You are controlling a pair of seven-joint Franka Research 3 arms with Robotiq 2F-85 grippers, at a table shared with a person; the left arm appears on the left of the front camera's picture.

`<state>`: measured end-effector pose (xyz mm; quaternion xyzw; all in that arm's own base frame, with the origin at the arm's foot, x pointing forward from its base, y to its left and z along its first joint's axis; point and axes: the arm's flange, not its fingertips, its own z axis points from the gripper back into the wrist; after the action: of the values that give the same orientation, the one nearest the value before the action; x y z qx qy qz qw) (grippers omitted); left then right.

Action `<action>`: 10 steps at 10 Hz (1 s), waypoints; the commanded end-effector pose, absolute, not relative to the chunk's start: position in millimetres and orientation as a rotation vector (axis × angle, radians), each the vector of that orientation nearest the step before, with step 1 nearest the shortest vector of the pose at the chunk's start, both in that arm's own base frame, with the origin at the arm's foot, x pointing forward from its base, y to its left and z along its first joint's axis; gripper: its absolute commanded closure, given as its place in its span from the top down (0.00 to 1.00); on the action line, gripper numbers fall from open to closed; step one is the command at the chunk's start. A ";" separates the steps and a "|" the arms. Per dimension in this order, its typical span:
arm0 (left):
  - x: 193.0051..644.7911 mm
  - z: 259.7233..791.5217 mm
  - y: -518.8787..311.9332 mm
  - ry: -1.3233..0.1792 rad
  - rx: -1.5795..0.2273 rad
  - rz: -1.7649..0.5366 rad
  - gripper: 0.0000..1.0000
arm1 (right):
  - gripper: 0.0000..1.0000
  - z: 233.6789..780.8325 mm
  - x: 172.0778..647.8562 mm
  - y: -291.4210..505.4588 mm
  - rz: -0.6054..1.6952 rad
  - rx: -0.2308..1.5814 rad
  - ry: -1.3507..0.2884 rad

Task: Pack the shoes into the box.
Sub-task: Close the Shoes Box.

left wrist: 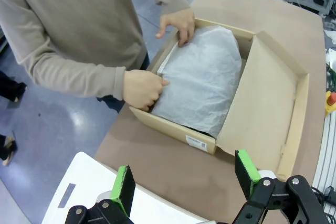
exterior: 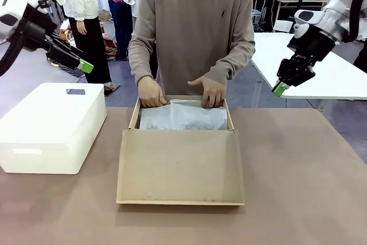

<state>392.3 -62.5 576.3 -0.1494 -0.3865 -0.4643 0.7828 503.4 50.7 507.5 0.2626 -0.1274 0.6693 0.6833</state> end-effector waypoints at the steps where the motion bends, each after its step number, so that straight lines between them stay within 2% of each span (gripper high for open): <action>1: 394.2 575.9 -60.4 -0.850 -0.342 -1.021 1.00 | 0.00 513.1 503.1 53.6 1.482 0.543 -0.252; 3: 394.2 575.9 -60.4 -0.850 -0.342 -1.021 1.00 | 0.00 518.4 500.2 53.7 1.394 0.489 -0.287; 4: 394.2 575.9 -60.4 -0.850 -0.342 -1.021 1.00 | 0.00 509.8 503.0 53.0 1.497 0.562 -0.271; 8: 394.2 575.9 -60.4 -0.850 -0.342 -1.021 1.00 | 0.00 510.5 504.0 54.1 1.473 0.552 -0.271; 10: 394.2 575.9 -60.4 -0.850 -0.342 -1.021 1.00 | 0.00 487.8 509.2 55.1 1.501 0.633 -0.253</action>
<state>392.3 -62.5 576.3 -0.1494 -0.3865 -0.4643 0.7827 505.8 56.1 500.3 0.2592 -0.1151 0.6634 0.6924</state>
